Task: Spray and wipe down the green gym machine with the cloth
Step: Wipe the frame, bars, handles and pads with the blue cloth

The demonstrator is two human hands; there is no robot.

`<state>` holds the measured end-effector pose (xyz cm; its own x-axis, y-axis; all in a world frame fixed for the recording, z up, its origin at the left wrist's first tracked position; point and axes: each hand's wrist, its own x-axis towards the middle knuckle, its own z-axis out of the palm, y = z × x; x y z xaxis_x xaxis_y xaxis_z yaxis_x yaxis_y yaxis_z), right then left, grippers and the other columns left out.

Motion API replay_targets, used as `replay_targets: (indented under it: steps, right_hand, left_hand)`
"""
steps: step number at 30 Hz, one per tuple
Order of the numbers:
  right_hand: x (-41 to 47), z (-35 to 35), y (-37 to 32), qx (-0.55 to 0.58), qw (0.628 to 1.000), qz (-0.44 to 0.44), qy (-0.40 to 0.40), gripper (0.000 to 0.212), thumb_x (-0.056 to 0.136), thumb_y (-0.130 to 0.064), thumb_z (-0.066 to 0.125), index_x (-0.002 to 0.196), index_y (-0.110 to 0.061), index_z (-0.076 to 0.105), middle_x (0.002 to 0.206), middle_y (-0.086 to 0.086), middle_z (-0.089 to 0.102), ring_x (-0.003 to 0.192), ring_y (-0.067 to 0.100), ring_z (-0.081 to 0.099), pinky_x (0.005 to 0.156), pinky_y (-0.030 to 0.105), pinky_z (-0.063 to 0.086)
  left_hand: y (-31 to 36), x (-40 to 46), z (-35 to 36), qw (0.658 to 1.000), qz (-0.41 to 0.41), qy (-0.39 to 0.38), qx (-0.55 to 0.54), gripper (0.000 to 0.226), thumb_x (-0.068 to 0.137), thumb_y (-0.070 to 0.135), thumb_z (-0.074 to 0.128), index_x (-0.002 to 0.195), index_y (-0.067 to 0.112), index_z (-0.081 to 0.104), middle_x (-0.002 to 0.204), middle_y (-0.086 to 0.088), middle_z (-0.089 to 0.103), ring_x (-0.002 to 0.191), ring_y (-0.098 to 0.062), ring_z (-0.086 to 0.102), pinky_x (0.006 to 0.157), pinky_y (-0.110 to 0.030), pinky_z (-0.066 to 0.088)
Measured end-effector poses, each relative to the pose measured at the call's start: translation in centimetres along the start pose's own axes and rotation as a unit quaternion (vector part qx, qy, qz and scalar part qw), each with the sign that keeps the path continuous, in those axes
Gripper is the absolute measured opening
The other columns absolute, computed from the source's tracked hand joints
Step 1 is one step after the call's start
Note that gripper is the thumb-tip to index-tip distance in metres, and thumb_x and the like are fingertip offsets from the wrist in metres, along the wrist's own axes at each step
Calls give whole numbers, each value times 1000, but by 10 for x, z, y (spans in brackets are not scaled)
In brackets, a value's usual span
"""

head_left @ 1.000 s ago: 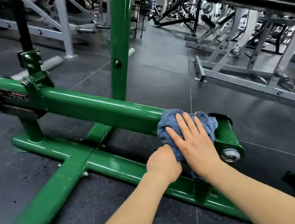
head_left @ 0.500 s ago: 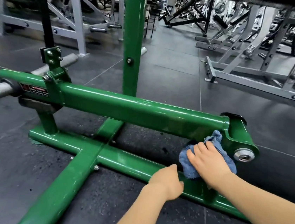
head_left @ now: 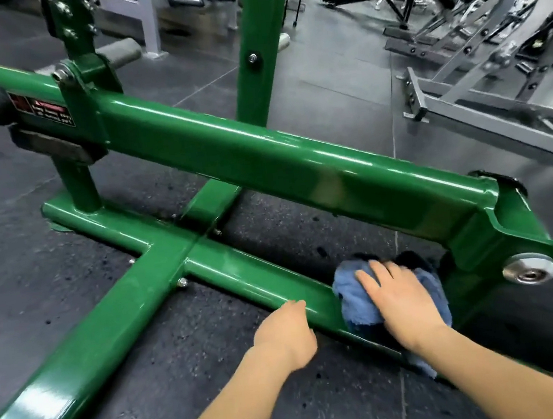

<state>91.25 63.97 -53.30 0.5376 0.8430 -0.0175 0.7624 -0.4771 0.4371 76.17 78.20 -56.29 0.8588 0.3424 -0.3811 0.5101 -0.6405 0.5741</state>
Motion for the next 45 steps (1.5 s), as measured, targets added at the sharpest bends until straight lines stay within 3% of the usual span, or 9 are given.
replay_targets:
  steps: [3, 5, 8, 15, 20, 25, 32, 38, 45]
  right_hand:
    - [8, 24, -10, 86, 989, 115, -31, 86, 36, -8, 85, 119, -8, 63, 121, 21, 59, 102, 42, 59, 79, 45, 53]
    - [7, 52, -22, 149, 963, 184, -127, 88, 60, -27, 76, 141, -15, 42, 136, 19, 48, 121, 39, 50, 97, 43, 46]
    - [8, 75, -41, 201, 936, 201, -208, 81, 78, -44, 51, 148, -26, 16, 142, 11, 38, 126, 33, 45, 102, 39, 39]
    - [55, 66, -79, 214, 957, 133, -142, 75, 83, -43, 51, 148, -26, 18, 141, 11, 38, 123, 33, 45, 99, 42, 39]
    - [110, 47, -142, 241, 966, 40, -85, 74, 82, -43, 56, 146, -25, 23, 148, 14, 31, 128, 35, 38, 104, 44, 31]
    - [90, 72, -117, 300, 951, 40, -69, 65, 79, -37, 54, 140, -27, 34, 133, 9, 46, 115, 33, 50, 89, 41, 43]
    - [9, 108, -23, 314, 913, 240, -105, 52, 82, -32, 48, 132, -24, 41, 125, 5, 53, 113, 29, 55, 87, 40, 48]
    - [3, 103, -58, 260, 929, 258, -48, 59, 77, -30, 61, 133, -19, 45, 123, 8, 55, 109, 30, 56, 89, 40, 45]
    - [52, 85, -89, 260, 941, 209, -61, 65, 84, -40, 50, 143, -23, 30, 136, 7, 47, 123, 28, 46, 98, 40, 39]
  left_hand:
    - [-12, 16, 13, 1000, 4, 1, 4, 58, 99, 25, 42, 152, 13, 22, 160, -2, 17, 145, -20, 24, 116, -29, 25]
    - [-24, 29, 22, 1000, -4, -6, 11, 59, 98, 24, 43, 152, 14, 21, 162, -1, 10, 147, -18, 19, 117, -31, 24]
    - [-40, 39, 30, 999, -19, -16, 25, 60, 99, 24, 42, 153, 15, 19, 162, 0, 2, 148, -16, 15, 116, -34, 27]
    - [-52, 67, 28, 993, -54, 59, 87, 72, 96, 21, 42, 154, 14, -2, 161, -1, -13, 149, -16, -6, 119, -40, 16]
    - [-78, 81, 10, 975, -90, 156, 132, 68, 93, 32, 23, 153, 9, 3, 162, -7, 2, 149, -17, 4, 116, -32, 22]
    - [-88, 76, 5, 979, -70, 88, 170, 78, 93, 30, 45, 154, 13, 0, 162, -2, -5, 149, -16, 0, 119, -38, 18]
    - [-33, 87, 37, 980, 18, 33, 196, 77, 94, 22, 42, 154, 13, -6, 161, -2, -16, 148, -16, -11, 121, -44, 2]
    - [-46, 71, 48, 966, 0, 15, 257, 80, 94, 19, 43, 153, 11, -11, 159, -4, -21, 147, -19, -18, 120, -48, -4]
    - [-88, 56, 15, 965, -48, 30, 257, 81, 94, 18, 42, 152, 11, -13, 159, -4, -23, 147, -18, -18, 120, -47, -4]
